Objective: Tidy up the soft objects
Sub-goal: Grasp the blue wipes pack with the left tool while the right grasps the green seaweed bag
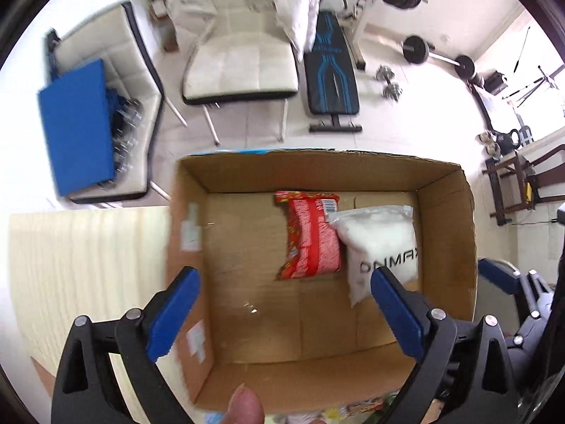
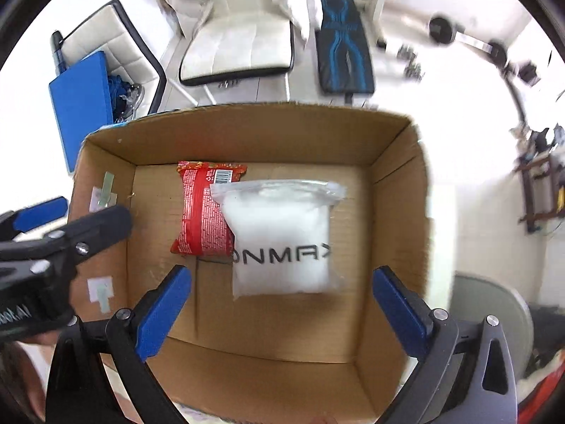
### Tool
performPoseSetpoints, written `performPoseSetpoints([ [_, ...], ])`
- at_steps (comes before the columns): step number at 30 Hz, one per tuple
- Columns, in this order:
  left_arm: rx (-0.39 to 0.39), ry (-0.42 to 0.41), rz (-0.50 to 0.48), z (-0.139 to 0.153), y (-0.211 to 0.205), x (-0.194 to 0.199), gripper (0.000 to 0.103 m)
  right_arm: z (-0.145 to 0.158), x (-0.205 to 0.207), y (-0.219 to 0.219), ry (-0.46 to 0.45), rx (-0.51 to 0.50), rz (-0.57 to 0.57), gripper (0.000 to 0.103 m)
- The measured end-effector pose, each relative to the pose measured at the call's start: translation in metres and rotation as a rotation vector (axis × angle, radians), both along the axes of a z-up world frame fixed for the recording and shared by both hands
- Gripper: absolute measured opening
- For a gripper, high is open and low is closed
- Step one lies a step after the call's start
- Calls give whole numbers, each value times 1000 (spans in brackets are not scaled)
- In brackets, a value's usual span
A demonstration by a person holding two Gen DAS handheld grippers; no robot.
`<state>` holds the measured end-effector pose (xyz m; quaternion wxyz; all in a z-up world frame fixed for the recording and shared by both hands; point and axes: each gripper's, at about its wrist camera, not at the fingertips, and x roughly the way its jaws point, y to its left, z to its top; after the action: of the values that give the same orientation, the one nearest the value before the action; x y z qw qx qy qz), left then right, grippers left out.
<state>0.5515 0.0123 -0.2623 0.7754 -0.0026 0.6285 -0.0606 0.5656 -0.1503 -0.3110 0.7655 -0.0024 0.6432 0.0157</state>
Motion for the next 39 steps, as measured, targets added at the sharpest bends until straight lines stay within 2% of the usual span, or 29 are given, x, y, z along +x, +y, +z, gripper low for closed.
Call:
performPoseSetpoints([
  [3, 48, -83, -2, 24, 7, -32, 99, 23, -24, 1, -89, -26, 10, 103],
  [5, 71, -133, 1, 39, 13, -56, 99, 36, -45, 2, -122, 5, 12, 103],
  [8, 107, -180, 2, 54, 25, -95, 99, 47, -80, -4, -111, 127, -3, 103],
  [11, 162, -193, 27, 53, 41, -139, 99, 47, -124, -5, -74, 165, -31, 103],
  [13, 209, -176, 30, 39, 50, -168, 99, 42, -157, -10, -70, 175, -58, 103],
  [15, 257, -122, 22, 12, 59, -192, 99, 29, -190, -19, -50, 169, -99, 103],
  [19, 235, 50, 10, -50, 75, -216, 99, -12, -251, -45, 50, 217, -199, 103],
  [23, 213, 133, 21, -91, 81, -222, 99, -64, -290, -69, 167, 234, -302, 103],
  [29, 219, 218, -32, -133, 74, -210, 99, -124, -312, -87, 274, 281, -419, 103],
  [31, 221, 243, -54, -143, 70, -207, 99, -136, -312, -87, 292, 286, -430, 103],
  [34, 242, 274, -92, -160, 62, -201, 99, -153, -314, -85, 308, 287, -440, 95],
  [39, 277, 278, -131, -178, 48, -194, 98, -164, -313, -80, 311, 280, -439, 89],
])
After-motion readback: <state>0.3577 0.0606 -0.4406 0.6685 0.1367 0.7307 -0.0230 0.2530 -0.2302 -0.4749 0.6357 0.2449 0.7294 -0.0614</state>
